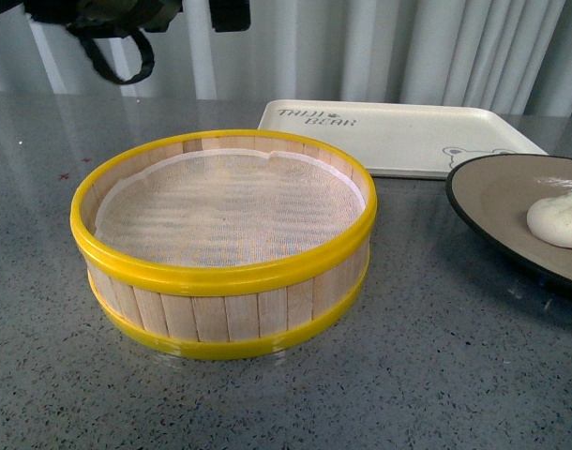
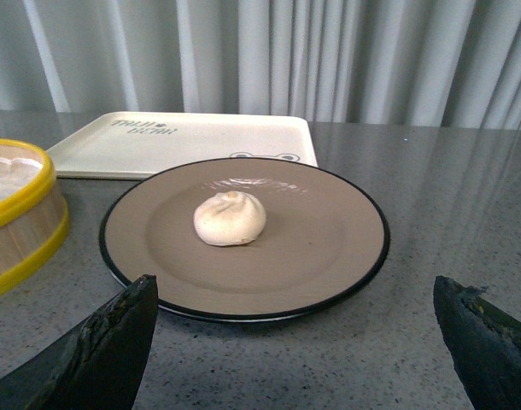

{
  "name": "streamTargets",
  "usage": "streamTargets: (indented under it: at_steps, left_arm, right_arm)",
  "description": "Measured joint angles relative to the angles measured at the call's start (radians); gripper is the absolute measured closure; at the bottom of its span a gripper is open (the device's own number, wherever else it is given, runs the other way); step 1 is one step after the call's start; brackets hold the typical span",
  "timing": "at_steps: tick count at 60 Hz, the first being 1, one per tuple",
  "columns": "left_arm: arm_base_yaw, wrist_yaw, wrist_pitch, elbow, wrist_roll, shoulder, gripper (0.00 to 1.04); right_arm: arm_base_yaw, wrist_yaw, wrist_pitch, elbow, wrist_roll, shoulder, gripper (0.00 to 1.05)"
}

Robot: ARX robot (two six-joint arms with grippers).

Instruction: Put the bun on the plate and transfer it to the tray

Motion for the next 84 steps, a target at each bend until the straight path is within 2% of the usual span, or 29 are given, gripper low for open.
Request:
streamTargets:
  at_steps: [3,10,23,42,58,60,62,76,84]
  left_arm:
    - [0.012,0.012,0.106,-0.125,0.022,-0.069,0.44]
    - [0.066,0.035,0.233,-0.354,0.045,-0.207,0.64]
    - [0.138,0.084,0.338,-0.675,0.051,-0.361,1.01]
    - [0.194,0.142,0.391,-0.939,0.059,-0.57,1.01]
    - [0.224,0.18,0.373,-1.072,0.059,-0.726,1.01]
    - [0.258,0.23,0.36,-1.094,0.059,-0.76,1.01]
    - [0.272,0.236,0.352,-1.107,0.059,-0.779,1.01]
    - [0.292,0.242,0.269,-1.18,0.059,-0.933,1.01]
    - [0.293,0.243,0.298,-1.234,0.059,-0.963,1.01]
  right_arm:
    - [0.0,0.0,0.0,0.0,0.0,0.0,0.09]
    - [0.0,-0.002,0.0,0.0,0.0,0.0,0.09]
    - [0.0,-0.002,0.0,0.0,0.0,0.0,0.09]
    - [0.0,-0.002,0.0,0.0,0.0,0.0,0.09]
    - [0.0,-0.002,0.0,0.0,0.0,0.0,0.09]
    - [0.0,-0.002,0.0,0.0,0.0,0.0,0.09]
    - [0.0,-0.002,0.0,0.0,0.0,0.0,0.09]
    - [0.0,-0.002,0.0,0.0,0.0,0.0,0.09]
    - [0.0,-0.002,0.0,0.0,0.0,0.0,0.09]
